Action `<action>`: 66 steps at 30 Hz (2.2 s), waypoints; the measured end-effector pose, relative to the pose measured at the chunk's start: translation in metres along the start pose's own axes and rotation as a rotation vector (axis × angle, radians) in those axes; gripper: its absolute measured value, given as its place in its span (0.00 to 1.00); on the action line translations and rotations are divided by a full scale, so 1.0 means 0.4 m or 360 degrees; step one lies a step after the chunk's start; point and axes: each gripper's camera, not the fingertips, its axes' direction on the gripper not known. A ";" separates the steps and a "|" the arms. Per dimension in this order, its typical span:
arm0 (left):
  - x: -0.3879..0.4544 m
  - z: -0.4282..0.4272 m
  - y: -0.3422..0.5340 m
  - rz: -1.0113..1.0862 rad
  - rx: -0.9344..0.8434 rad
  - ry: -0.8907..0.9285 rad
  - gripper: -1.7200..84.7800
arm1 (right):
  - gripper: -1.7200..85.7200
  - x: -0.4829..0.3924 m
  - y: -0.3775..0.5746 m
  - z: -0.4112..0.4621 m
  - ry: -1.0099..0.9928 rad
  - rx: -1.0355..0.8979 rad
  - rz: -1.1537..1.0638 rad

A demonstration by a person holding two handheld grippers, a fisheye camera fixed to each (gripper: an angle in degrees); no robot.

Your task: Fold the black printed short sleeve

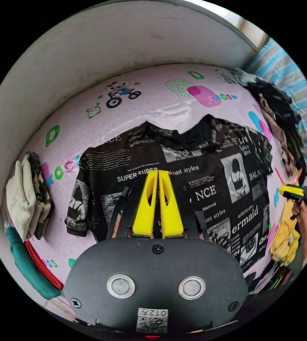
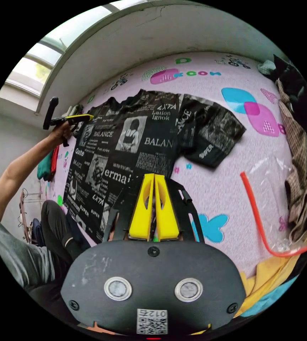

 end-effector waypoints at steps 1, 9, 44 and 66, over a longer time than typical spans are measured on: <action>-0.010 0.001 -0.006 -0.0043 0.0008 0.0008 0.03 | 0.01 0.006 -0.033 0.016 0.0006 0.0027 0.0009; -0.075 0.017 -0.086 -0.0212 0.0070 0.0062 0.03 | 0.01 -0.042 -0.216 0.125 0.0163 0.0288 -0.0045; 0.157 -0.050 0.316 0.0089 -0.0028 0.0354 0.03 | 0.01 0.199 0.267 0.065 0.0128 0.0110 -0.0062; 1.161 0.000 -0.215 0.1225 -0.0120 0.0308 0.13 | 0.05 0.812 0.540 -0.034 -0.0850 0.0793 0.1346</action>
